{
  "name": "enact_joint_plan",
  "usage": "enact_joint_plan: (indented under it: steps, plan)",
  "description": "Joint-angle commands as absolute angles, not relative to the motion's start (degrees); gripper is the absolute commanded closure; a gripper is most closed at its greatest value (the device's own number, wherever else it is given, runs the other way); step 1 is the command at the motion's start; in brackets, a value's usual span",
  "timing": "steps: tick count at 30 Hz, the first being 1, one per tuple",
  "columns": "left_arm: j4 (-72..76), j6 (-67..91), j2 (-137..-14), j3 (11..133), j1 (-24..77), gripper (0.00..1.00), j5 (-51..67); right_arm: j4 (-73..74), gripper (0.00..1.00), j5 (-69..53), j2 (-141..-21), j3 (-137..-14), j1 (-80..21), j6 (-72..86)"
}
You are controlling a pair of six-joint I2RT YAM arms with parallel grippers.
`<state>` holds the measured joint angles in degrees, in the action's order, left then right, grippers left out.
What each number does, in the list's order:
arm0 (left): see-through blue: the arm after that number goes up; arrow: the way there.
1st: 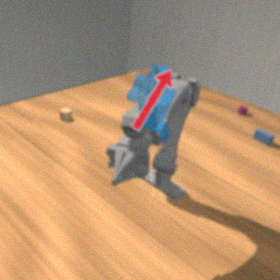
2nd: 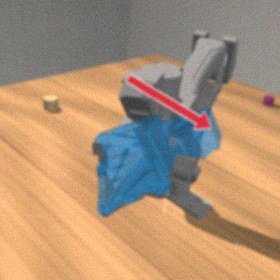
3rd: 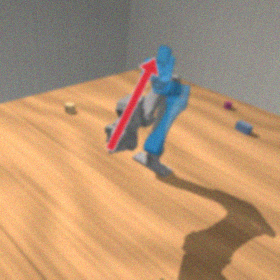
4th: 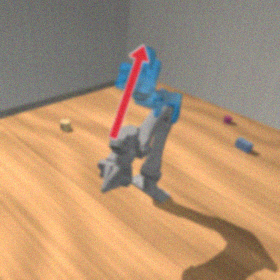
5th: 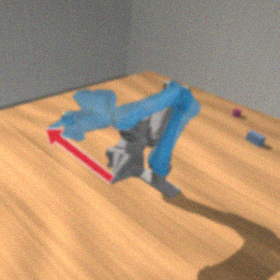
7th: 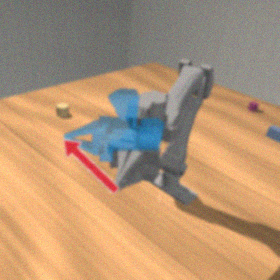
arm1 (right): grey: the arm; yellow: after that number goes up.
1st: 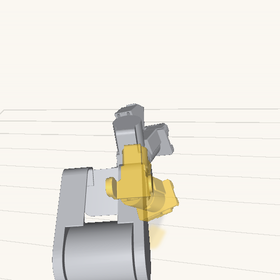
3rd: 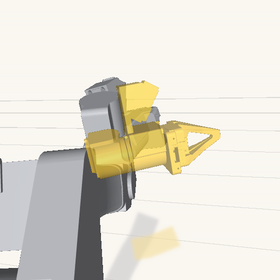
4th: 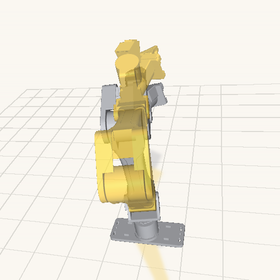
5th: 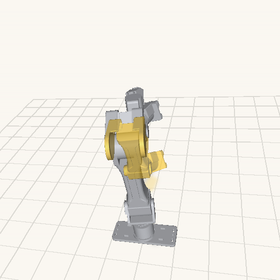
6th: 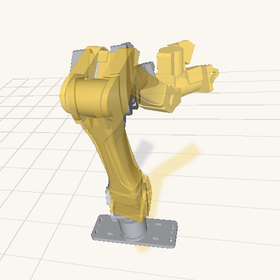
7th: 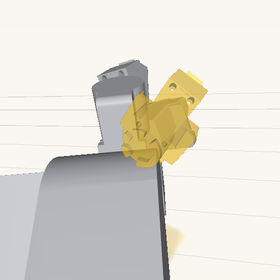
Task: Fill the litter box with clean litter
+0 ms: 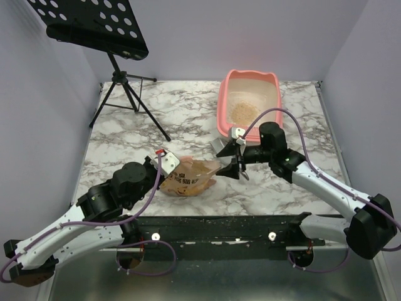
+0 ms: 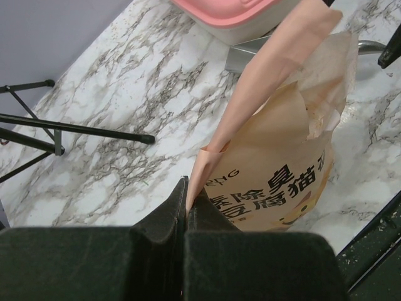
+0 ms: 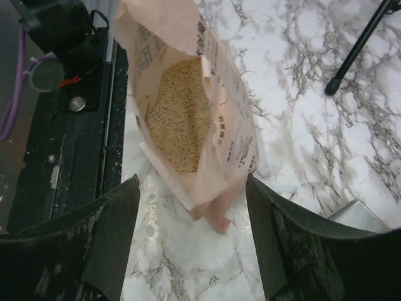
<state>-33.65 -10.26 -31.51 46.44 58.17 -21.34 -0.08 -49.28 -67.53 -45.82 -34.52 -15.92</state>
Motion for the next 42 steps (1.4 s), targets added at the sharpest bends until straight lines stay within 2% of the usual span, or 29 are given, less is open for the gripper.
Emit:
enact_joint_plan:
  steps: [1, 12, 25, 26, 28, 29, 30, 37, 42]
  plan:
    - [-27.51, -11.78, -31.29, 51.76, 57.83, 1.0, -21.71, 5.01, 0.24, -52.82, -68.99, -47.46, -35.95, -21.18]
    - [-27.07, -12.22, -31.55, 52.38, 57.83, 1.0, -21.53, -2.54, 0.25, -54.4, -74.18, -48.69, -37.71, -19.25]
    - [-26.1, -12.57, -31.73, 51.59, 57.83, 1.0, -22.32, -8.78, 0.37, -55.9, -78.05, -47.81, -38.67, -14.33]
    - [-26.02, -12.57, -31.82, 51.68, 57.83, 1.0, -22.32, -9.49, 0.41, -55.55, -78.05, -47.73, -38.67, -13.98]
    - [-25.84, -12.74, -31.99, 51.68, 57.83, 1.0, -22.15, -9.76, 0.61, -55.2, -78.22, -47.81, -38.67, -13.71]
    - [-25.58, -12.66, -32.17, 51.68, 57.83, 1.0, -21.8, -9.76, 0.84, -54.41, -78.31, -47.99, -38.67, -13.19]
    - [-25.32, -12.66, -32.25, 51.59, 57.83, 1.0, -21.27, -9.58, 0.99, -53.45, -78.4, -48.16, -38.67, -13.01]
    - [-19.79, -14.94, -36.99, 53.25, 57.83, 1.0, -12.58, -6.86, 1.0, -43.08, -72.26, -46.76, -37.97, -11.34]
    - [-21.0, -15.03, -48.23, 62.47, 57.83, 1.0, -6.34, -1.07, 1.0, -41.4, -65.49, -46.76, -33.85, -11.25]
